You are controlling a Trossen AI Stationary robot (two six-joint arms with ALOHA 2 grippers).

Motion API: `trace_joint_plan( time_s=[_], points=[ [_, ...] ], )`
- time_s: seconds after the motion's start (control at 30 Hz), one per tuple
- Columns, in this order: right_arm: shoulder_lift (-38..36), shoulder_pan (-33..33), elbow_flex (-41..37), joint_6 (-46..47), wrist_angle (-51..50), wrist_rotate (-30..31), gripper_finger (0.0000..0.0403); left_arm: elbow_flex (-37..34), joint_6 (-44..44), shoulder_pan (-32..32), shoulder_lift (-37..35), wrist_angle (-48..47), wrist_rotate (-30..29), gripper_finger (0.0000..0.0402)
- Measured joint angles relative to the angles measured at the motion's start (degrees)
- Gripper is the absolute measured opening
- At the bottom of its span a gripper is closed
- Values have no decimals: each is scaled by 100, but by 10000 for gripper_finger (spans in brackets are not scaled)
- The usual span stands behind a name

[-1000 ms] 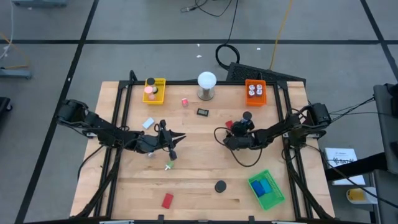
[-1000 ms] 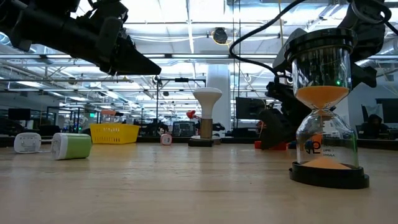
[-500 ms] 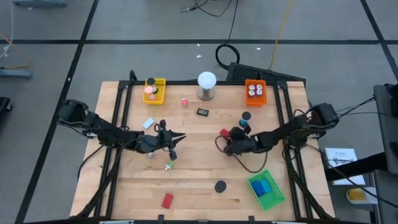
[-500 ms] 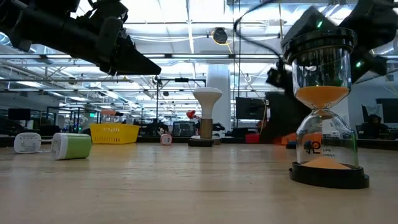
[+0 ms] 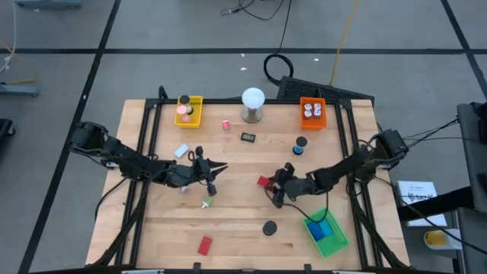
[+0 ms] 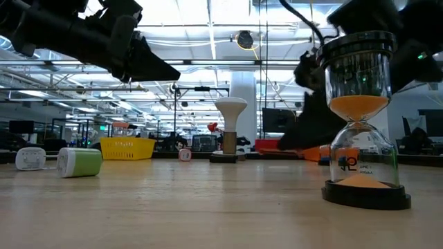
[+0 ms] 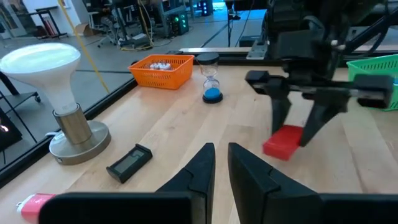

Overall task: Pick & Place Office items
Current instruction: Put the top red digital clock into the green bin

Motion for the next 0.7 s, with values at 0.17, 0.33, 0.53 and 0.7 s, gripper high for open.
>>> trace_joint_plan(
  time_s=[0.17, 0.33, 0.53, 0.7],
  points=[
    [357, -255, -1, -808, 469, -300, 155, 0, -201, 39, 0, -4, 21, 51],
    [371, -368, -1, -758, 1026, -1075, 156, 13, 674, 97, 90, -153, 1654, 51],
    [279, -371, 5, -646, 1674, -1784, 156, 22, 1357, -205, 691, 452, 1363, 69],
    [283, -369, -1, -614, 2178, -2287, 156, 247, 1614, -259, 1446, 1137, 1338, 140]
  ],
)
